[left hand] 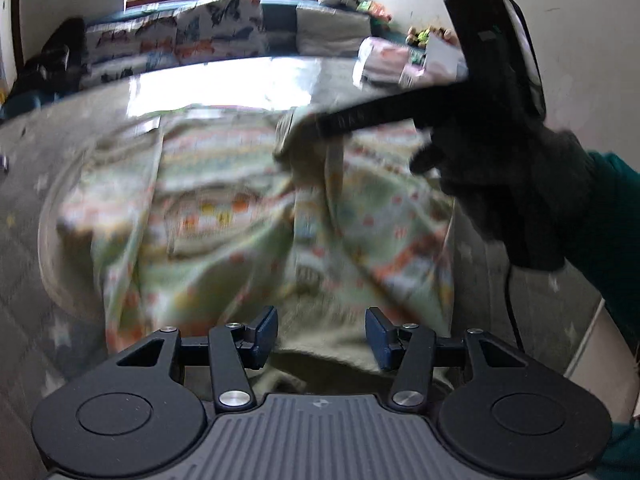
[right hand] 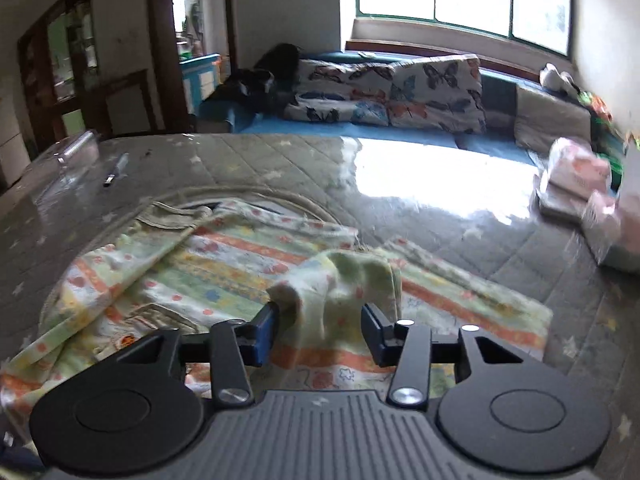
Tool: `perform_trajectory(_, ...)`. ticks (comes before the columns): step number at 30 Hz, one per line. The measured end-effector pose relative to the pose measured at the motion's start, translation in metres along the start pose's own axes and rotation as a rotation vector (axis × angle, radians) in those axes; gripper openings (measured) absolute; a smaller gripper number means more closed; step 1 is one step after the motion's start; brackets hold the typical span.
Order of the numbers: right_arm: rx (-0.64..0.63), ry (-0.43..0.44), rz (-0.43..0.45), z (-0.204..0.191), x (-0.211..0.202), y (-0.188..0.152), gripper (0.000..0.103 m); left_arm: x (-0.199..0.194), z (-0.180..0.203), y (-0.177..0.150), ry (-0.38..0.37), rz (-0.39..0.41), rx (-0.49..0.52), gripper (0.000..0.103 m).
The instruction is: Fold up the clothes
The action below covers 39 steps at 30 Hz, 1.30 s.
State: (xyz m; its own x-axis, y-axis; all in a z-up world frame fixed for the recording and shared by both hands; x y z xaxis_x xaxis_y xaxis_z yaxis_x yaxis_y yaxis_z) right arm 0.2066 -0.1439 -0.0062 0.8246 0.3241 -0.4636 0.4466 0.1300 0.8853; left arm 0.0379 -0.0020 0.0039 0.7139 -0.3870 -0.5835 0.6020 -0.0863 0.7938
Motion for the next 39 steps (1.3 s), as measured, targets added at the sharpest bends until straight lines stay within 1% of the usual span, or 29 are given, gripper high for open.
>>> perform_trajectory(1,0.014,-0.01,-0.002,0.003,0.001,-0.003,0.029,-0.003,0.001,-0.002,-0.001,0.003,0.008,0.052)
perform_trajectory(3,0.043,-0.029,-0.005,0.009,0.003,-0.008,0.013,-0.006,0.001,0.0,-0.01,0.008,-0.006,0.052)
perform_trajectory(5,0.079,-0.041,0.01,0.017,-0.002,-0.009,0.006,-0.009,0.003,0.005,-0.017,0.021,-0.014,0.052)
perform_trajectory(8,0.132,-0.066,0.061,0.034,-0.027,-0.008,0.002,-0.009,0.007,0.018,-0.021,0.052,-0.01,0.052)
perform_trajectory(15,0.24,-0.21,0.091,0.086,-0.095,-0.043,0.002,0.017,0.016,0.041,-0.024,0.069,-0.03,0.052)
perform_trajectory(19,0.302,-0.293,0.108,0.115,-0.134,-0.063,0.002,0.035,0.033,0.038,-0.056,0.037,-0.013,0.052)
perform_trajectory(20,0.317,-0.314,0.113,0.123,-0.144,-0.068,0.004,0.039,0.039,0.035,-0.068,0.026,-0.004,0.052)
perform_trajectory(21,0.333,-0.335,0.117,0.13,-0.154,-0.073,0.008,0.042,0.045,0.033,-0.084,0.017,0.007,0.052)
perform_trajectory(23,0.364,-0.376,0.125,0.145,-0.173,-0.083,0.013,0.046,0.057,0.027,-0.115,0.001,0.031,0.052)
perform_trajectory(24,0.379,-0.397,0.13,0.152,-0.183,-0.088,0.023,0.048,0.062,0.023,-0.127,-0.007,0.041,0.052)
perform_trajectory(25,0.395,-0.417,0.134,0.16,-0.193,-0.093,0.028,0.049,0.068,0.02,-0.142,-0.016,0.05,0.052)
perform_trajectory(26,0.41,-0.438,0.138,0.167,-0.203,-0.098,0.037,0.05,0.073,0.017,-0.152,-0.017,0.062,0.052)
perform_trajectory(28,0.443,-0.474,0.138,0.181,-0.219,-0.111,0.04,0.05,0.084,0.011,-0.168,-0.016,0.09,0.052)
perform_trajectory(30,0.461,-0.482,0.115,0.185,-0.222,-0.125,0.05,0.049,0.091,0.009,-0.183,-0.018,0.102,0.052)
perform_trajectory(32,0.436,-0.477,0.088,0.18,-0.221,-0.132,0.051,0.048,0.097,0.007,-0.197,-0.02,0.111,0.052)
perform_trajectory(33,0.405,-0.468,0.081,0.175,-0.22,-0.132,0.058,0.047,0.101,0.006,-0.204,-0.021,0.116,0.052)
perform_trajectory(34,0.371,-0.458,0.072,0.17,-0.218,-0.131,0.061,0.047,0.103,0.006,-0.211,-0.023,0.119,0.052)
perform_trajectory(36,0.305,-0.446,0.056,0.158,-0.21,-0.128,0.071,0.048,0.107,0.007,-0.218,-0.025,0.124,0.052)
perform_trajectory(39,0.219,-0.453,0.039,0.148,-0.196,-0.12,0.074,0.052,0.112,0.011,-0.224,-0.019,0.123,0.052)
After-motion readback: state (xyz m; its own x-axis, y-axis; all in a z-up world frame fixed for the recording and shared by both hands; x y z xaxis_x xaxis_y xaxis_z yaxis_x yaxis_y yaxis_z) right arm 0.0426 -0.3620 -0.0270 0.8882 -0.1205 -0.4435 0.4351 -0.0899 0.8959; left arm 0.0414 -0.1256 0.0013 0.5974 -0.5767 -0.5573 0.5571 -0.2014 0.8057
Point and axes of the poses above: each gripper's, at about its wrist camera, not at the fingertips, and x roughly the way its jaws point, z to its right, y to its top, the point moved 3 cm from there along x, roughly the way its jaws point, and after that the axes turned 14 degrees about z, right-handed, at the moved point
